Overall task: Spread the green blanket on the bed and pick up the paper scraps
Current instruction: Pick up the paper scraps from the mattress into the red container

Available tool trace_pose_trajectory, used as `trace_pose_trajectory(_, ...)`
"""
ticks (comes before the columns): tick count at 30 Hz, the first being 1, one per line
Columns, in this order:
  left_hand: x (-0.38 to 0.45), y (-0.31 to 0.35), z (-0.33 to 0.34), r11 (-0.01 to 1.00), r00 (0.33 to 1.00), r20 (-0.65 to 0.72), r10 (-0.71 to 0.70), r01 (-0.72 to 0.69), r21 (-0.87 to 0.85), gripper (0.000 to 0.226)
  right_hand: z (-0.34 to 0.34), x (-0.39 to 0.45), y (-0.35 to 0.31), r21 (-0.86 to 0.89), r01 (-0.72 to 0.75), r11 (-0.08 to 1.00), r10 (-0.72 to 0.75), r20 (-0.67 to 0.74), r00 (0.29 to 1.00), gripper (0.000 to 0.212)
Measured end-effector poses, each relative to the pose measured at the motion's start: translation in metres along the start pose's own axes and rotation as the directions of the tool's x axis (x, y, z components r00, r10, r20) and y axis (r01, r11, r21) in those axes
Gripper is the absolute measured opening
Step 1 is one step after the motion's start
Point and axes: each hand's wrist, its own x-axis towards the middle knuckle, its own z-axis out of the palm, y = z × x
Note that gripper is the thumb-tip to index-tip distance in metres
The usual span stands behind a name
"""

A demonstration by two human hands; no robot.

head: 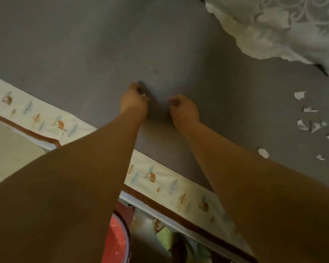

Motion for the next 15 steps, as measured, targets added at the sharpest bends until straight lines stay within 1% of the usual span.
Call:
trace_pose_trajectory(2,0.009,0.001,0.005,0.996,1.000,-0.013,-0.015,0.016,0.084,0.023,-0.007,0.000,0.010,0.051,-0.022,0.998,0.023,-0.020,1.000,0.030)
trace_pose_trajectory(4,0.012,0.004,0.006,0.983,1.000,0.009,-0.027,0.024,0.185,0.025,-0.011,-0.003,0.018,0.114,-0.044,0.993,0.048,-0.031,0.998,0.031)
trace_pose_trajectory(6,0.009,0.015,0.008,0.973,0.999,0.030,-0.039,0.031,0.230,0.027,-0.018,-0.010,0.025,0.177,-0.073,0.982,0.080,-0.034,0.996,0.032)
trace_pose_trajectory(8,-0.006,0.026,0.013,0.978,0.997,0.069,-0.020,0.005,0.211,0.024,-0.025,-0.018,0.032,0.197,-0.090,0.976,0.099,-0.033,0.995,0.033)
trace_pose_trajectory(9,-0.018,0.036,0.018,0.982,0.995,0.097,0.017,-0.035,0.185,0.020,-0.034,-0.022,0.037,0.189,-0.097,0.977,0.108,-0.049,0.993,0.032)
trace_pose_trajectory(11,-0.047,0.054,0.033,0.988,0.983,0.158,0.089,-0.107,0.108,0.011,-0.049,-0.029,0.045,0.160,-0.105,0.982,0.122,-0.102,0.987,0.030)
trace_pose_trajectory(13,-0.080,0.079,0.053,0.981,0.961,0.217,0.173,-0.186,0.045,0.010,-0.076,-0.036,0.056,0.123,-0.134,0.983,0.154,-0.173,0.973,0.026)
trace_pose_trajectory(15,-0.108,0.099,0.072,0.970,0.936,0.267,0.228,-0.242,0.024,0.010,-0.099,-0.043,0.071,0.102,-0.186,0.977,0.205,-0.221,0.954,0.025)
